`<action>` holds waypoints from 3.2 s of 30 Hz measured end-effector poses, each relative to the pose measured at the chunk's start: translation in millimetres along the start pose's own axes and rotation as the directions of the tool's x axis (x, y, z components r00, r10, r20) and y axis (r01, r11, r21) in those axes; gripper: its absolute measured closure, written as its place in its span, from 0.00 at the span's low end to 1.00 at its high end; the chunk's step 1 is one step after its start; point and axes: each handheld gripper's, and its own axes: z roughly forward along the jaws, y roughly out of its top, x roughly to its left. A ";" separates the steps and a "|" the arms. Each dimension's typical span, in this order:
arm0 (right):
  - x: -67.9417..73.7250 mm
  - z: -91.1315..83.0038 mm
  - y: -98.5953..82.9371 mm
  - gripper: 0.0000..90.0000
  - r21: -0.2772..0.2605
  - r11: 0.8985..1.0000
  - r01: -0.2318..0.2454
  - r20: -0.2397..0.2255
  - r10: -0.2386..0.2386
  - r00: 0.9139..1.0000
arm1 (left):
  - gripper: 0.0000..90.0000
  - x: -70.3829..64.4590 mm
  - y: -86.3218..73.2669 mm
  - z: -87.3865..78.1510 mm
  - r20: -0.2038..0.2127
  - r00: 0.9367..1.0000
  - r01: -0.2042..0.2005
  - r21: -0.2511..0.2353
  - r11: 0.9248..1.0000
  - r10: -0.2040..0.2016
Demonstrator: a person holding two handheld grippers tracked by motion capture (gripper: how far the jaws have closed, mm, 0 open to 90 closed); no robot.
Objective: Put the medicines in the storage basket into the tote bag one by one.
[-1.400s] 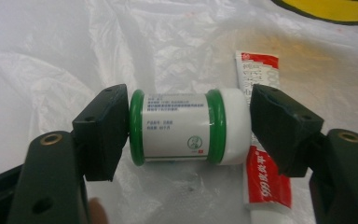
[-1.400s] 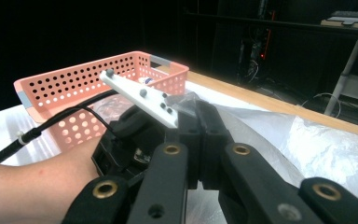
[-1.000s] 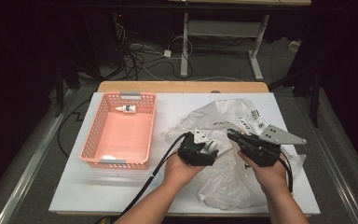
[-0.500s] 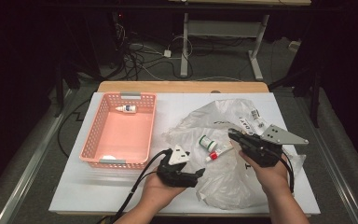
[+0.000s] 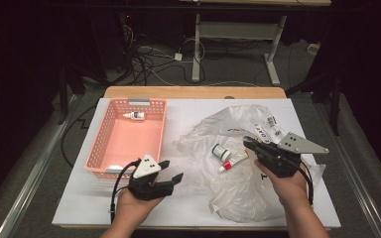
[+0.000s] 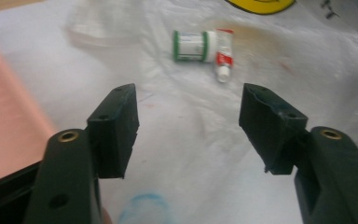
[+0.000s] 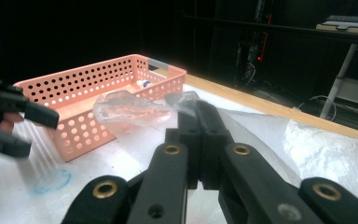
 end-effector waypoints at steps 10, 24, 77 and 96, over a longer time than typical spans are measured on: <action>0.3 2.1 -0.7 1.00 0.003 1.000 0.004 -0.002 -0.004 1.000 | 0.77 56.0 16.7 -21.2 -0.231 0.964 0.133 -0.017 0.991 -0.133; -0.4 2.2 -1.0 1.00 0.004 1.000 0.002 -0.001 -0.002 1.000 | 0.98 140.7 56.4 17.5 -0.348 0.920 0.191 -0.001 0.982 -0.179; 1.1 4.3 -1.2 1.00 0.008 1.000 0.010 -0.014 -0.010 1.000 | 0.88 210.9 48.2 55.2 -0.443 0.852 0.389 0.178 0.904 -0.279; -2.7 6.6 -3.8 1.00 0.018 1.000 -0.003 -0.012 0.003 1.000 | 0.22 227.3 55.0 99.8 -0.453 0.879 0.302 0.294 0.907 -0.146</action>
